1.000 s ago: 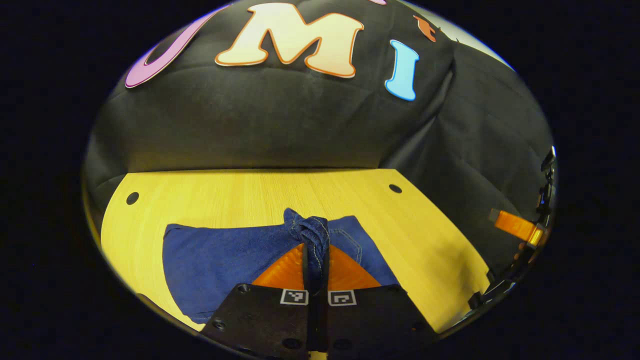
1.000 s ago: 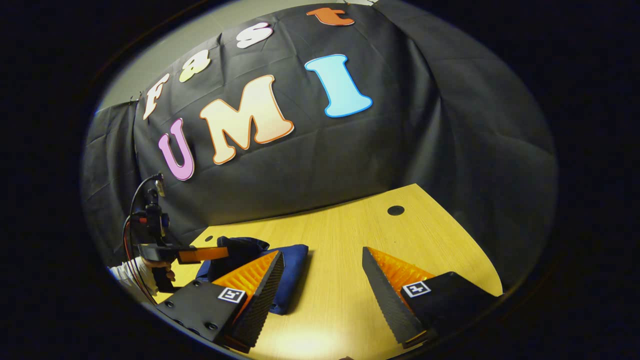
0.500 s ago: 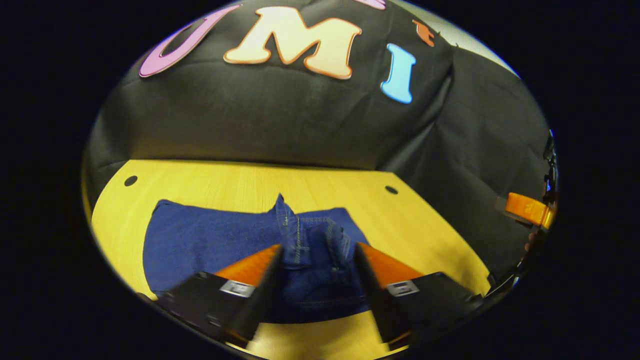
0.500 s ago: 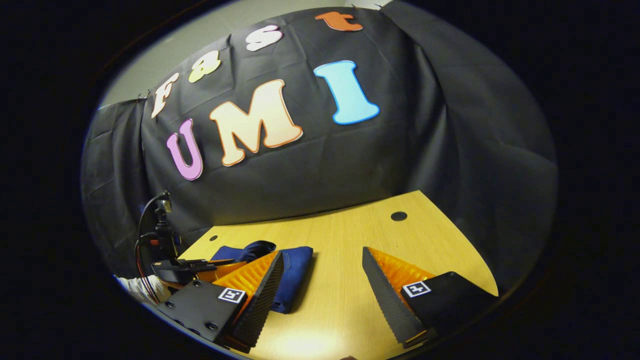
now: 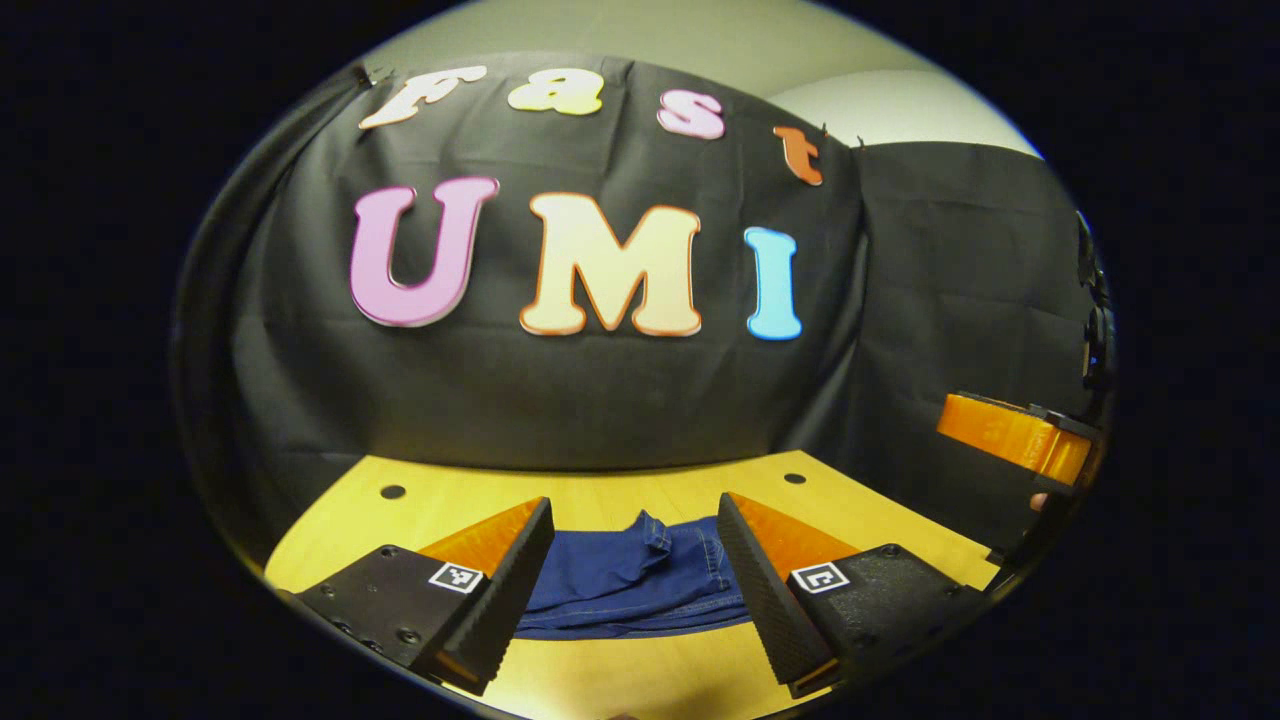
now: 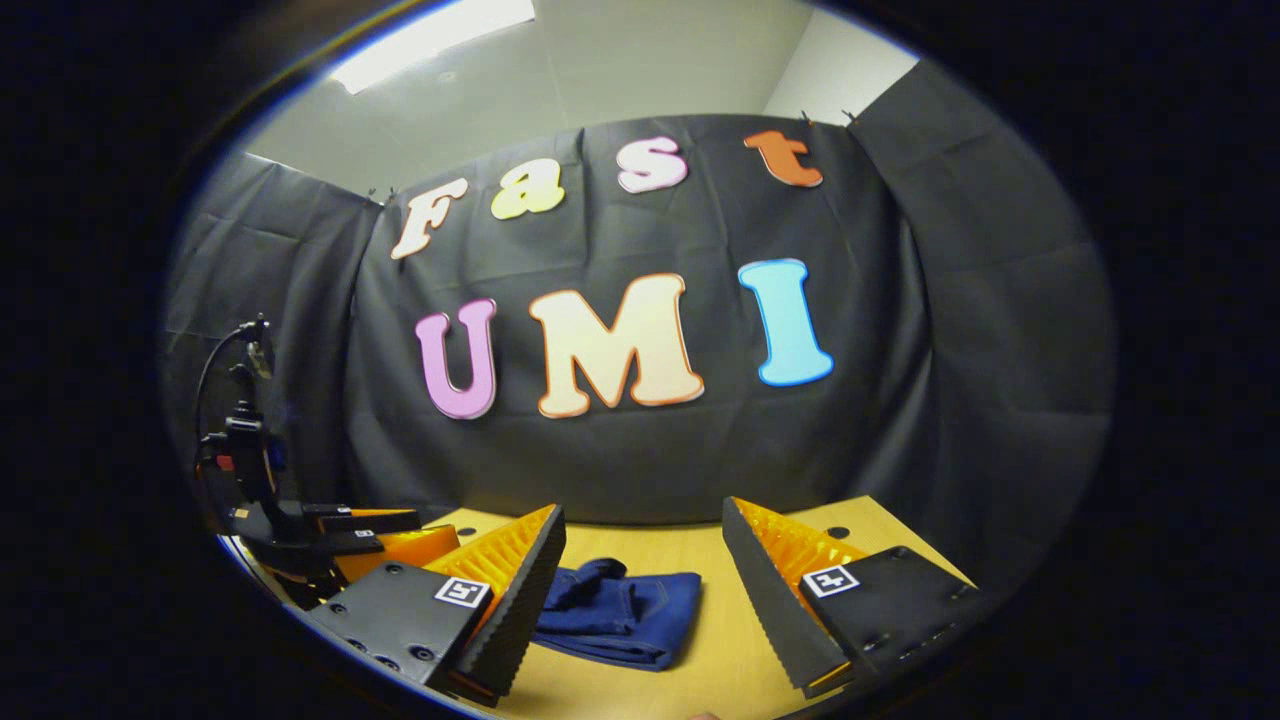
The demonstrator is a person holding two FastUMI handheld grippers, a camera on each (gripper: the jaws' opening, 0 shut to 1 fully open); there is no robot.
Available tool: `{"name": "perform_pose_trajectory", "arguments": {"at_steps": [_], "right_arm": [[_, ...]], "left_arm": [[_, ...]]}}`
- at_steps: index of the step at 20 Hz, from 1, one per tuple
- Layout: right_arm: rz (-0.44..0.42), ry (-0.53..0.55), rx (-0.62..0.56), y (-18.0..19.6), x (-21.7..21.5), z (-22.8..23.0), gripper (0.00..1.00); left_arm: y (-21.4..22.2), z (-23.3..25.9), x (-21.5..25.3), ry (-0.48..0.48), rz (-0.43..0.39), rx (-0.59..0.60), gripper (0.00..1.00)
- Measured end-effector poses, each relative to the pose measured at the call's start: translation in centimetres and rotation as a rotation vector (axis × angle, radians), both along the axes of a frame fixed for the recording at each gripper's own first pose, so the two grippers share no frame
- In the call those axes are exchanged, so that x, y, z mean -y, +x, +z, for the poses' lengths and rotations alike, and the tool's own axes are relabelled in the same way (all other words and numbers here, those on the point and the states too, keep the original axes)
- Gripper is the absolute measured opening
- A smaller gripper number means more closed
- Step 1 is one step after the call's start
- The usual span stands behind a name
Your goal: Grasp the waist and the cuffs of the jeans and fold them to make the two legs overlap; first hold the waist and fold one-third of the jeans toward the cuffs, then hold the cuffs and fold the remaining one-third in the same direction to finish folding.
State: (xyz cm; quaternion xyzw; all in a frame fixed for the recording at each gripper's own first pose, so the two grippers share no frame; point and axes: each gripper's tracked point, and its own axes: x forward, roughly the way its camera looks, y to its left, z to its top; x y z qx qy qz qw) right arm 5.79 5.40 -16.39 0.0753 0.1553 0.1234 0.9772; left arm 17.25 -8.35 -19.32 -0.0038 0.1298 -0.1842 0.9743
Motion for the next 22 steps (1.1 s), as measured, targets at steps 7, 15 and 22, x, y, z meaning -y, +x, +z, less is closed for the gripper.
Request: {"name": "perform_pose_trajectory", "arguments": {"at_steps": [7,15,22], "right_arm": [[-0.018,0.059,0.038,-2.9,-2.8,3.5,0.97],[-0.036,0.056,0.075,-4.6,-2.2,5.9,0.97],[-0.033,0.05,0.079,-4.6,-2.4,6.2,0.97]], "left_arm": [[-3.5,6.2,-3.9,0.048,0.035,0.141,0.95],[-4.9,7.3,-3.3,0.029,0.009,0.154,0.94],[-4.6,7.3,-3.0,0.034,-0.003,0.157,0.95]]}}
